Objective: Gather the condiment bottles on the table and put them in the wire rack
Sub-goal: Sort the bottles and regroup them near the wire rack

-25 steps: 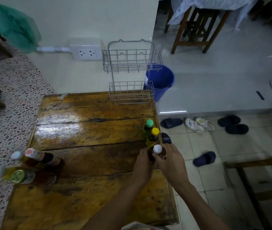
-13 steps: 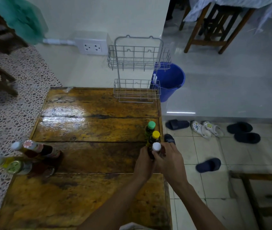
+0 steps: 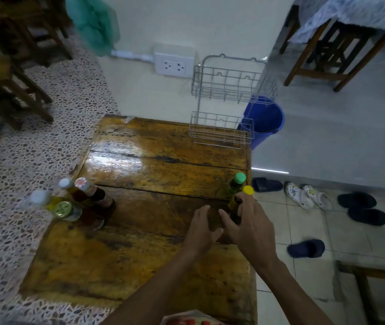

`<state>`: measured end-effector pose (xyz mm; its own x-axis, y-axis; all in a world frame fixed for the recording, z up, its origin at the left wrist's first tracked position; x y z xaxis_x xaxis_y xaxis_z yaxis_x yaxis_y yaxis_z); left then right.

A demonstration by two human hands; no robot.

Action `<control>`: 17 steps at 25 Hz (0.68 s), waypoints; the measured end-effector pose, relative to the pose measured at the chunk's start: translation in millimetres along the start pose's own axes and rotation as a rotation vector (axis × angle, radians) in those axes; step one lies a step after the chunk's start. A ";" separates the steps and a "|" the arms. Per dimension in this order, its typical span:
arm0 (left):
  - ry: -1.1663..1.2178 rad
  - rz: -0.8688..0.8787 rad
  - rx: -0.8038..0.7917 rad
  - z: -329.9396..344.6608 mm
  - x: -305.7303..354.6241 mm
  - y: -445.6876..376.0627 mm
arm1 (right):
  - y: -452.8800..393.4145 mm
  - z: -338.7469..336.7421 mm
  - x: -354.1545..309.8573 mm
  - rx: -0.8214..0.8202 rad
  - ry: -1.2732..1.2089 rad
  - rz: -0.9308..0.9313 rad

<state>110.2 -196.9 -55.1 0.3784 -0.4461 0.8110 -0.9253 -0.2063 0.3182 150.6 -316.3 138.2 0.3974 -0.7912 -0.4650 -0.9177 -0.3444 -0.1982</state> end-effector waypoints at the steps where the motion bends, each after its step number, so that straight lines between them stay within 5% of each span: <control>1: 0.001 -0.024 0.026 -16.6 -12.6 6.1 | -4.2 7.2 -22.6 -0.012 -0.010 -0.062; 11: 0.157 -0.237 0.493 -223.8 -168.4 115.0 | -8.0 129.8 -287.5 -0.226 -0.040 -0.615; 17: 0.267 -0.126 0.529 -287.2 -186.6 128.9 | -9.1 209.8 -348.0 -0.418 0.093 -0.545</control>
<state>-86.9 109.9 -24.5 0.4017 -0.1699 0.8999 -0.7093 -0.6793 0.1884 19.9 68.2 120.8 0.8173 -0.4831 -0.3141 -0.5157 -0.8564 -0.0245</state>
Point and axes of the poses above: each hand's wrist, its own y-axis away from the middle knuckle, its own z-axis out of the palm, x = y × z, the point moved 10 cm from there along -y, towards the middle knuckle, and after that the axes turned 1 degree about -z, right-handed, at the moved point
